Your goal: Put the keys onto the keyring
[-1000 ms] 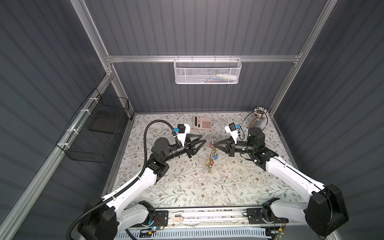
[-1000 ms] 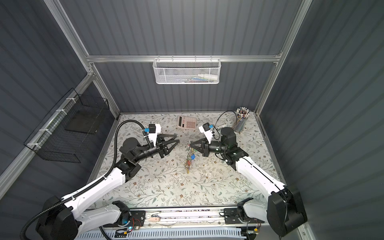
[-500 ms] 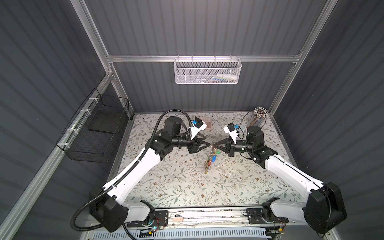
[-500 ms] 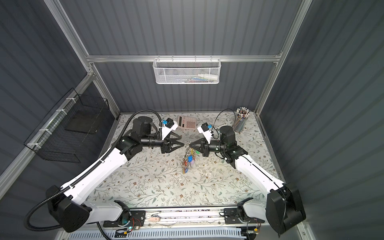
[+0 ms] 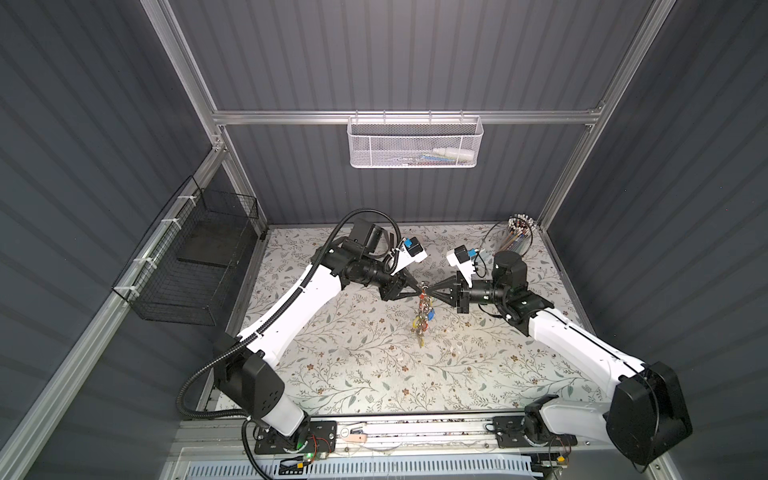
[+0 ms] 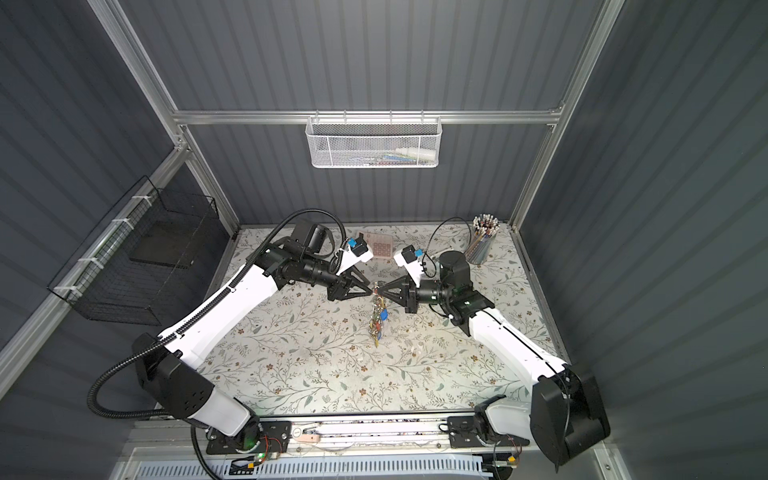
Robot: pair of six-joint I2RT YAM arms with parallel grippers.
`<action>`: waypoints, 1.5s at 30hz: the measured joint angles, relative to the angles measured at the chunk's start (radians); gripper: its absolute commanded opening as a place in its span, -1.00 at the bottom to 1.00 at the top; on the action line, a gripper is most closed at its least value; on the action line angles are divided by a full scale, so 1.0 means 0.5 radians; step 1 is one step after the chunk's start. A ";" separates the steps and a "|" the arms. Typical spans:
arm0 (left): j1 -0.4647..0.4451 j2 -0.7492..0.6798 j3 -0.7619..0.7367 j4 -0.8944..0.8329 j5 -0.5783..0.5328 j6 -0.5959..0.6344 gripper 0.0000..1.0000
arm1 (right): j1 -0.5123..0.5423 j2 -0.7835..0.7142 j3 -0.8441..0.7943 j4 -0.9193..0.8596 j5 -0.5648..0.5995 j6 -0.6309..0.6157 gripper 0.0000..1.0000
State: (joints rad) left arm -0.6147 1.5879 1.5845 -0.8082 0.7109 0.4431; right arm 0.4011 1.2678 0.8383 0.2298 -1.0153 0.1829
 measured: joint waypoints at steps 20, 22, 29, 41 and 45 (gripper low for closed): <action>-0.053 0.053 0.096 -0.053 0.025 0.037 -0.72 | 0.000 0.002 0.000 0.028 -0.065 0.034 -1.00; -0.054 0.053 0.098 -0.057 0.024 0.040 -0.79 | 0.000 0.002 0.000 0.034 -0.065 0.037 -1.00; -0.054 0.053 0.105 -0.065 -0.003 0.044 -1.00 | 0.000 0.002 -0.001 0.034 -0.080 0.036 -1.00; -0.056 -0.011 -0.005 0.059 -0.009 0.008 -1.00 | 0.000 0.002 -0.001 0.034 -0.080 0.037 -1.00; -0.058 -0.098 -0.130 0.192 -0.011 -0.060 -1.00 | 0.009 0.002 -0.001 0.044 -0.087 0.037 -1.00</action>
State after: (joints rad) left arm -0.6437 1.5387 1.5196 -0.7124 0.7055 0.4129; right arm 0.4057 1.2686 0.8379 0.2520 -1.0588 0.2012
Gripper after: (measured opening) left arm 0.050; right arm 0.045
